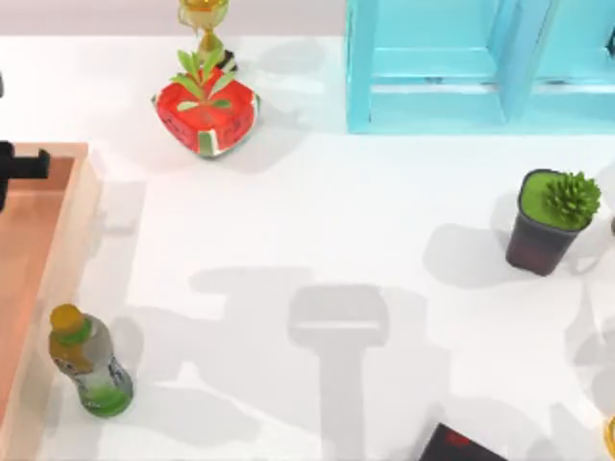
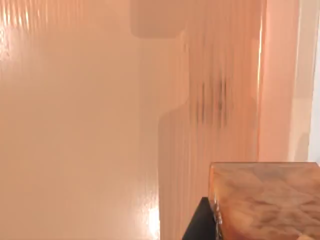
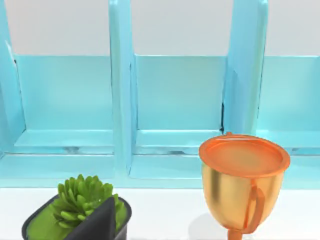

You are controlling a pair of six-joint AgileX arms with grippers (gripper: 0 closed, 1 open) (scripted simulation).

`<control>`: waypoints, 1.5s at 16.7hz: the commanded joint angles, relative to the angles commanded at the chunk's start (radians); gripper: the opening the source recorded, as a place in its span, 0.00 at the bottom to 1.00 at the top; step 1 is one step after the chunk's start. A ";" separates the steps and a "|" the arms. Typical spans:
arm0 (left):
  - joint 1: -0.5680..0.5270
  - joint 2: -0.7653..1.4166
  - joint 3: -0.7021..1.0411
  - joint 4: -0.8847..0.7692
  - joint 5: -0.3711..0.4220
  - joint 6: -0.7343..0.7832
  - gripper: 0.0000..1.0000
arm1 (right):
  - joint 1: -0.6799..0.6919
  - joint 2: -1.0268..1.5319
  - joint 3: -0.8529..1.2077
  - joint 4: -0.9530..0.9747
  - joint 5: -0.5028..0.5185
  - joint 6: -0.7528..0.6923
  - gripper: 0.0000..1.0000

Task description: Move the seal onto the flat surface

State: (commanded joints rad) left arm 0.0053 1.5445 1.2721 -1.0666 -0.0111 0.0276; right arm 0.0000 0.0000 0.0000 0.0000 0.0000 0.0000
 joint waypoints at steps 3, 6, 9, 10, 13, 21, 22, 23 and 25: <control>-0.122 -0.024 0.089 -0.168 -0.005 -0.141 0.00 | 0.000 0.000 0.000 0.000 0.000 0.000 1.00; -0.192 -0.002 0.111 -0.292 0.000 -0.205 0.00 | 0.000 0.000 0.000 0.000 0.000 0.000 1.00; -0.212 0.012 0.109 -0.329 0.008 -0.211 0.00 | 0.000 0.000 0.000 0.000 0.000 0.000 1.00; -0.212 0.012 0.109 -0.329 0.008 -0.211 0.00 | 0.000 0.000 0.000 0.000 0.000 0.000 1.00; -0.209 0.011 0.110 -0.325 0.007 -0.210 0.00 | 0.000 0.000 0.000 0.000 0.000 0.000 1.00; -0.400 0.332 0.306 -0.239 0.015 -0.403 0.00 | 0.000 0.000 0.000 0.000 0.000 0.000 1.00; -0.432 0.386 0.340 -0.220 0.019 -0.440 0.00 | 0.000 0.000 0.000 0.000 0.000 0.000 1.00; -0.465 0.439 0.375 -0.200 0.020 -0.476 0.00 | 0.000 0.000 0.000 0.000 0.000 0.000 1.00; -0.531 0.535 0.438 -0.158 0.019 -0.538 0.00 | 0.000 0.000 0.000 0.000 0.000 0.000 1.00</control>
State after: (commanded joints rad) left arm -0.5255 2.0793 1.7104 -1.2247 0.0082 -0.5106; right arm 0.0000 0.0000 0.0000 0.0000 0.0000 0.0000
